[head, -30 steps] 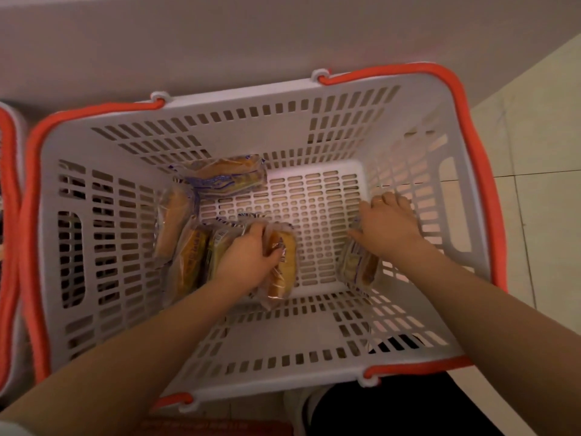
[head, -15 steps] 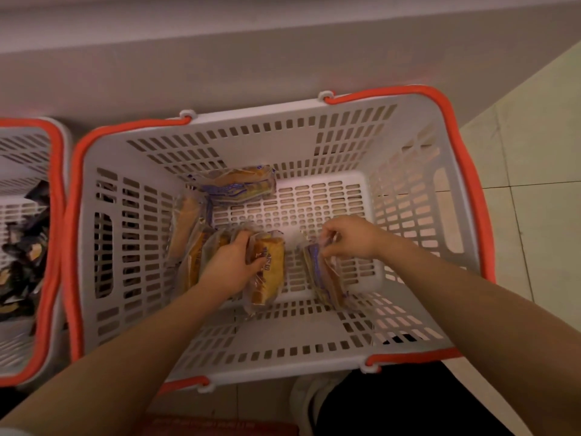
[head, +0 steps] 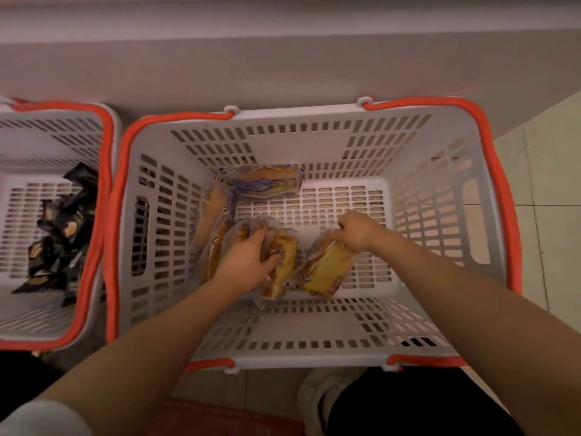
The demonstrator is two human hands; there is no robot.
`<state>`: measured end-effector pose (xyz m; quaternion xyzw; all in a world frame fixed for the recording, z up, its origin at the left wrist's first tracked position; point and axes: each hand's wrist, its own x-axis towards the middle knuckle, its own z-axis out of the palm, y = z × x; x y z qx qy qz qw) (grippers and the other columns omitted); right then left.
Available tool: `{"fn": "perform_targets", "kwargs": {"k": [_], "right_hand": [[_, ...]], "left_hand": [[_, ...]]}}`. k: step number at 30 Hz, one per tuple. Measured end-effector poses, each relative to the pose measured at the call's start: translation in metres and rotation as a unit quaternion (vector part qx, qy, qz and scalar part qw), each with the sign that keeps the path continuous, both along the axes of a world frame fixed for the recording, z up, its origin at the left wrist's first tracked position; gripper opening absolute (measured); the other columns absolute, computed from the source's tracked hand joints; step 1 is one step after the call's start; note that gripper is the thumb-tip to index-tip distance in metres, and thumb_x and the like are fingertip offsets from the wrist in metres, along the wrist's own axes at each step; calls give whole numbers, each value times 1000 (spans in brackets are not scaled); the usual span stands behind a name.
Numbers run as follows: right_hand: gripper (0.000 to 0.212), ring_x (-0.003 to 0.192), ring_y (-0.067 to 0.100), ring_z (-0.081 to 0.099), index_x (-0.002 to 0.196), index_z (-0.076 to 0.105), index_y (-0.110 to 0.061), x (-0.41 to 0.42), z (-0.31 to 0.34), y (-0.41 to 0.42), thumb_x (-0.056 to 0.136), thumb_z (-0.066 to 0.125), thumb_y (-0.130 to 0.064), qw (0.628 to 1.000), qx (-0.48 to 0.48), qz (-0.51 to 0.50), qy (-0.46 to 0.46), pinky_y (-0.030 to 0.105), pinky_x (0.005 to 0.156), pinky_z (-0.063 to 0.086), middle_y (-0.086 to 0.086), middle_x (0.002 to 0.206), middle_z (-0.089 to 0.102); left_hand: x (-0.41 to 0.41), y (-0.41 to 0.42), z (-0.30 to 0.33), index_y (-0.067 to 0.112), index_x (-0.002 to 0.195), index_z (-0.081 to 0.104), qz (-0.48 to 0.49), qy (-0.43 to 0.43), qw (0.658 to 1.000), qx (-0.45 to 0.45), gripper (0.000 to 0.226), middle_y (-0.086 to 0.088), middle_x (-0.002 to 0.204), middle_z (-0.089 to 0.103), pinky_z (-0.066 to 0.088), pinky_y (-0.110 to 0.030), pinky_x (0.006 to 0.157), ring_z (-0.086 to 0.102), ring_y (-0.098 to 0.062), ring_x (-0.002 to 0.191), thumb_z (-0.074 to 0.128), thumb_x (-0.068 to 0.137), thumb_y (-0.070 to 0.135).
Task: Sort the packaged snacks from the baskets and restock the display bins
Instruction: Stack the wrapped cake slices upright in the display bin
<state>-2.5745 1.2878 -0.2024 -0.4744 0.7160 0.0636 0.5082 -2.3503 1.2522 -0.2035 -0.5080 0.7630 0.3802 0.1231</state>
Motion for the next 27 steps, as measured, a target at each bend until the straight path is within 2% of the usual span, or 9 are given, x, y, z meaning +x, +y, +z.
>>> {"fn": "perform_targets", "kwargs": {"k": [2,5,7,9,13,18,21,25,27], "right_hand": [[28,77,27,55,89,56,-2,9,0,1,96,50,-28,996,-40,-40,68,32,61,38,14,85,56],[36,95,30,54,123,47,-1,37,13,-2,97,46,-27,996,-57,-34,62,34,72,42,19,123,49],[37,103,29,54,128,45,-6,63,32,-9,98,45,-28,994,-100,13,34,38,83,45,15,132,43],[29,103,26,56,118,56,-8,92,58,-21,97,47,-27,985,-171,36,-11,38,87,45,11,123,55],[15,94,17,60,97,66,-14,166,109,-42,92,52,-19,961,-255,25,-105,27,79,41,2,99,67],[14,75,16,63,84,61,-16,249,138,-50,93,50,-15,949,-260,26,-175,39,79,53,-1,80,64],[20,65,16,62,76,57,-19,283,137,-49,93,49,-13,957,-226,-26,-179,42,78,55,5,79,65],[33,77,36,65,75,64,6,305,130,-48,92,47,-16,979,-201,-13,-41,45,79,52,24,80,69],[39,86,37,65,76,63,6,313,130,-52,94,44,-23,979,-205,-12,12,42,82,51,25,87,69]], "left_hand": [[-1,4,8,16,144,28,-19,24,998,52,62,-9,108,65,47,-25,75,61,-21,96,55,91,33],[14,6,35,13,145,30,-87,69,993,32,59,-7,145,41,28,-20,104,39,-18,131,54,92,28],[38,6,65,10,133,48,-119,121,984,-52,42,-8,134,52,33,-18,97,48,-21,122,53,92,19],[70,6,93,6,113,62,-136,156,964,-170,28,-10,111,63,42,-25,87,60,-24,102,51,89,14],[147,1,127,4,100,64,-102,116,940,-303,30,-11,98,63,42,-33,80,55,-24,91,46,83,21],[229,3,124,4,110,58,-25,-6,970,-241,42,-13,106,56,44,-38,87,56,-31,99,67,81,34],[247,8,110,13,130,43,-12,-75,986,-145,59,-5,127,50,41,-33,92,52,-24,114,57,85,49],[243,9,106,13,111,47,-130,-144,952,-238,35,-9,108,65,43,-35,78,61,-30,98,40,93,42],[250,8,111,12,100,53,-152,-125,942,-274,31,-10,91,69,45,-31,69,66,-29,84,48,88,40]]}}
